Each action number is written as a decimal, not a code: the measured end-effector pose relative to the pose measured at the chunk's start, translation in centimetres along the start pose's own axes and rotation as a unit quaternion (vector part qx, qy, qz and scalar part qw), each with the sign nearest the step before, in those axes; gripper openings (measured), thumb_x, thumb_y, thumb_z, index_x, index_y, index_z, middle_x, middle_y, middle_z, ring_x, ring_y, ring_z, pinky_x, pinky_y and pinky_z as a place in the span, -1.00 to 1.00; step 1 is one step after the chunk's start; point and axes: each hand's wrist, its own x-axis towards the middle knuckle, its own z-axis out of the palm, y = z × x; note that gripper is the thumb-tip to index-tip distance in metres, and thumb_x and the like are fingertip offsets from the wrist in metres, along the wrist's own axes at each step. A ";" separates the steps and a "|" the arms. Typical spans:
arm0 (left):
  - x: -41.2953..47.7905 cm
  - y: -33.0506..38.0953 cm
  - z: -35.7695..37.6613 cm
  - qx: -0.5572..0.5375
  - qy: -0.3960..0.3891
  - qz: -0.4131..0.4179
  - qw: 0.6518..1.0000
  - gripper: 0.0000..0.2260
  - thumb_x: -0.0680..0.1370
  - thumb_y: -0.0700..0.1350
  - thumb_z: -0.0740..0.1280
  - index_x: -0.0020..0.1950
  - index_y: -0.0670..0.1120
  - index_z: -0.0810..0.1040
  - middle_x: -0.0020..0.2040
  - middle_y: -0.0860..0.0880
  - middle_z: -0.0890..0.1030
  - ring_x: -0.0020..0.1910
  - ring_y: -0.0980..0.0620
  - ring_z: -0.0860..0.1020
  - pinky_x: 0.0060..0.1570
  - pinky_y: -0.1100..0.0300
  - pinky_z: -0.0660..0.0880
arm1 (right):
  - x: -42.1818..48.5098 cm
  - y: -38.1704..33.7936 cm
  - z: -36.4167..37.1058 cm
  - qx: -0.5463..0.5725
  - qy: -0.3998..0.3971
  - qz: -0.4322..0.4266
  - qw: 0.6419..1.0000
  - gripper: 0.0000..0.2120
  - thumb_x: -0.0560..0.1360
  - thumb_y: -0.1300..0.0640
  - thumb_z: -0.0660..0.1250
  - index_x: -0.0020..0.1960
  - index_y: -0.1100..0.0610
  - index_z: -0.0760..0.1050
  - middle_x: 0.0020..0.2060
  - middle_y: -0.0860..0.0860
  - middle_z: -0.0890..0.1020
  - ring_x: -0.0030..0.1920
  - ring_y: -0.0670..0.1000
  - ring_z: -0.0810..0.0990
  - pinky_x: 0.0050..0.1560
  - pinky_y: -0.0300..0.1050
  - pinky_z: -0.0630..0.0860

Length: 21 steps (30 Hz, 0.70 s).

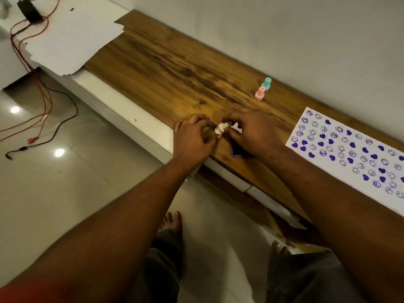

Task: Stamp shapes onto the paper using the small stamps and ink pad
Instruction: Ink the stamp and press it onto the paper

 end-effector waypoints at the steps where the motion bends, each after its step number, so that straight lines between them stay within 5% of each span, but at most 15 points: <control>1: -0.1 0.0 0.2 0.000 0.003 0.000 1.000 -0.66 0.52 0.19 0.46 0.24 0.10 0.68 0.37 0.07 0.56 0.40 0.02 0.47 0.48 -0.18 0.23 | 0.1 -0.1 0.1 -0.014 -0.002 -0.007 1.000 -0.75 0.57 -0.05 0.39 0.22 -0.06 0.66 0.05 -0.07 0.70 -0.01 -0.04 0.60 -0.09 -0.19 0.34; 21: 0.1 0.1 0.9 -0.024 0.004 -0.025 0.999 -0.62 0.45 0.16 0.42 0.23 0.07 0.69 0.35 0.09 0.56 0.38 0.02 0.45 0.47 -0.14 0.18 | 1.3 -2.1 0.5 -0.089 -0.098 -0.044 0.990 -0.65 0.63 0.09 0.33 0.41 0.00 0.55 0.14 0.08 0.58 0.13 0.11 0.54 0.12 0.05 0.51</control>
